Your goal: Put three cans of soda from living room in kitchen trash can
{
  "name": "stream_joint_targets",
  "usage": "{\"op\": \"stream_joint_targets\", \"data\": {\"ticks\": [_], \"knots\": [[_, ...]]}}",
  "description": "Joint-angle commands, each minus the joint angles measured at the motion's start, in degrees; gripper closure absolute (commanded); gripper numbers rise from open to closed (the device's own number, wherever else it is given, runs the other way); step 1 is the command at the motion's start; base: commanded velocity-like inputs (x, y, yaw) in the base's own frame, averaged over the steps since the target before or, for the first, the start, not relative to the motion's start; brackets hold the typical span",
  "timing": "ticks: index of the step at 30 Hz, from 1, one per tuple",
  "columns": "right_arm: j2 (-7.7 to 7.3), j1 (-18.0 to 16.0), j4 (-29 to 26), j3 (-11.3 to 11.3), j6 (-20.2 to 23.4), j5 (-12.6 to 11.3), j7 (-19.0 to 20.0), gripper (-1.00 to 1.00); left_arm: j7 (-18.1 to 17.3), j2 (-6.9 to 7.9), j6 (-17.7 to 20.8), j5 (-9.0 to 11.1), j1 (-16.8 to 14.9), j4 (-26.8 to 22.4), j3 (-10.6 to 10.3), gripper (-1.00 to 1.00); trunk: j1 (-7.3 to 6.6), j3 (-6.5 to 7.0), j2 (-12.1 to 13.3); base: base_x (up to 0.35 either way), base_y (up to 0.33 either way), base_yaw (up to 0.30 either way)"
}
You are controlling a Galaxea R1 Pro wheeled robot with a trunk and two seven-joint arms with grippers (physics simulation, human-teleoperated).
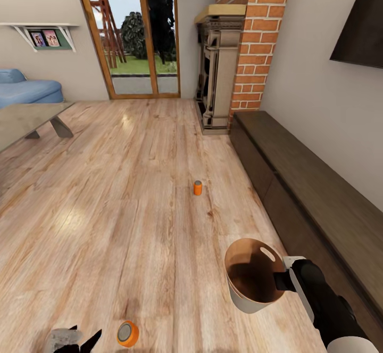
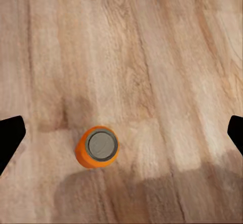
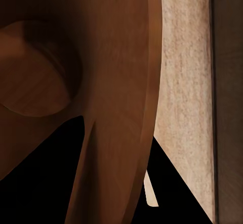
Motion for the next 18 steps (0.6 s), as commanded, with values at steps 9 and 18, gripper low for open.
{"op": "stream_joint_targets", "data": {"ticks": [9, 18], "knots": [[0.00, 0.0, 0.3, 0.0, 0.0, -0.6, 0.1, 1.00, 29.0, -4.32, 0.0, -0.3, -18.5, 21.9, -11.0, -1.00, 0.00, 0.00, 0.0, 0.000, 0.000, 0.000], [0.00, 0.0, 1.1, 0.1, -0.1, -0.6, 0.1, 1.00, 36.4, -4.48, -6.5, -0.5, -26.3, 32.9, -11.9, -1.00, 0.00, 0.00, 0.0, 0.000, 0.000, 0.000]]}}
